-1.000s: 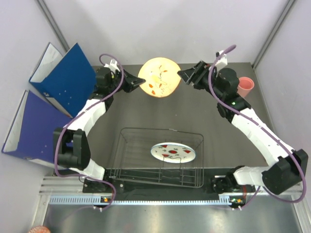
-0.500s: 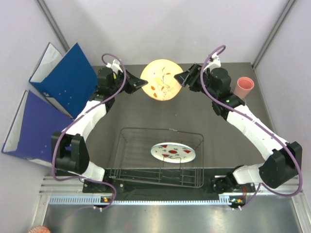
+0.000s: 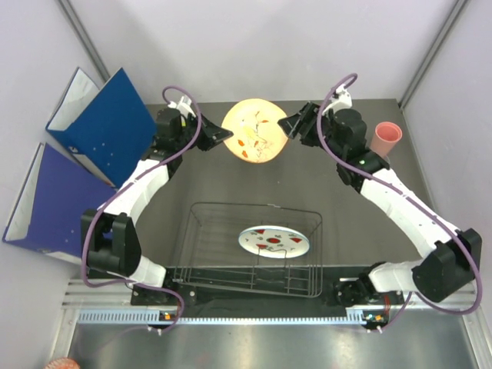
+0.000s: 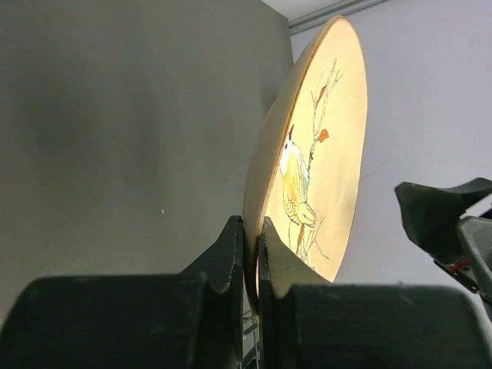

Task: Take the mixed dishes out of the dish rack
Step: Place the plate at the center of the board.

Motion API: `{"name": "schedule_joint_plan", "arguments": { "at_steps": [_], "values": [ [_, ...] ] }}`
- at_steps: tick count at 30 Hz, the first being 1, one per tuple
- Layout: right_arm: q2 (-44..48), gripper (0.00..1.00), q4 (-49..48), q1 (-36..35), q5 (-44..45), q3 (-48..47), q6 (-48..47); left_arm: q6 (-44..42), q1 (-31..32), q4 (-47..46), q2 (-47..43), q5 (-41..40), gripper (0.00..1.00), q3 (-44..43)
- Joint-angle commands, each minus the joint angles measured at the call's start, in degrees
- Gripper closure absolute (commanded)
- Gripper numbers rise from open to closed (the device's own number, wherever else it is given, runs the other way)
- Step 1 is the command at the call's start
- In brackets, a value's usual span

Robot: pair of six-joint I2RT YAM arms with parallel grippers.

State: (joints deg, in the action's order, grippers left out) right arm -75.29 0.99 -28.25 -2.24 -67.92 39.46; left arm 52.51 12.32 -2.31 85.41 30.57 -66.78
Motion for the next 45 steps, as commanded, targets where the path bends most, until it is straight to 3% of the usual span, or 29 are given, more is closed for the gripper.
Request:
{"name": "schedule_joint_plan", "arguments": {
  "at_steps": [1,9,23,26,27,28,37,39,40,41,42,43,45],
  "values": [
    [4.62,0.29,1.81,-0.49,3.45,0.50,-2.63,2.68,0.08,-10.08,-3.93,1.60,1.00,-3.36],
    [2.17,0.29,1.29,-0.14,3.30,3.06,-3.08,3.04,0.43,-10.79,-4.63,2.65,1.00,-3.26],
    [-10.05,0.30,-2.57,-0.14,-3.11,-5.90,-2.11,3.74,3.85,-12.11,-5.25,2.31,1.00,-1.07],
    [-11.72,0.69,-6.69,0.04,-7.07,-6.52,-0.54,3.39,4.03,-12.11,-5.25,1.87,1.00,-1.15],
    [-11.81,0.93,-8.10,0.12,-8.90,-5.83,0.08,3.21,4.03,-11.76,-5.34,1.69,1.00,-1.33],
    [-11.81,1.00,-9.16,0.13,-9.44,-5.47,0.61,2.95,4.03,-11.50,-5.34,1.60,1.00,-1.42],
    [-10.23,1.00,-17.08,1.44,-17.44,-1.34,4.48,2.07,3.94,-11.32,-3.85,0.19,1.00,-3.00],
    [-9.62,1.00,-18.30,1.88,-18.32,-0.46,5.36,1.11,3.59,-10.44,-2.97,0.19,0.79,-4.40],
    [-9.01,1.00,-18.74,2.14,-18.59,-0.37,5.88,0.67,3.33,-10.00,-2.79,0.11,0.65,-4.84],
    [-8.74,1.00,-19.01,2.76,-19.02,-0.37,6.67,-0.03,2.63,-8.35,-2.70,-1.11,0.43,-5.46],
    [-8.48,1.00,-19.19,3.20,-19.38,-0.72,7.03,-0.48,2.28,-7.46,-2.70,-2.17,0.34,-6.33],
    [-8.30,1.00,-19.36,3.55,-19.38,-1.07,7.47,-1.00,1.75,-6.67,-2.79,-3.40,0.01,-6.69],
    [-9.08,1.00,-19.45,4.95,-19.38,-3.17,8.96,-1.88,-0.44,-4.03,-2.88,-5.34,0.01,-7.74]
  ]
}}
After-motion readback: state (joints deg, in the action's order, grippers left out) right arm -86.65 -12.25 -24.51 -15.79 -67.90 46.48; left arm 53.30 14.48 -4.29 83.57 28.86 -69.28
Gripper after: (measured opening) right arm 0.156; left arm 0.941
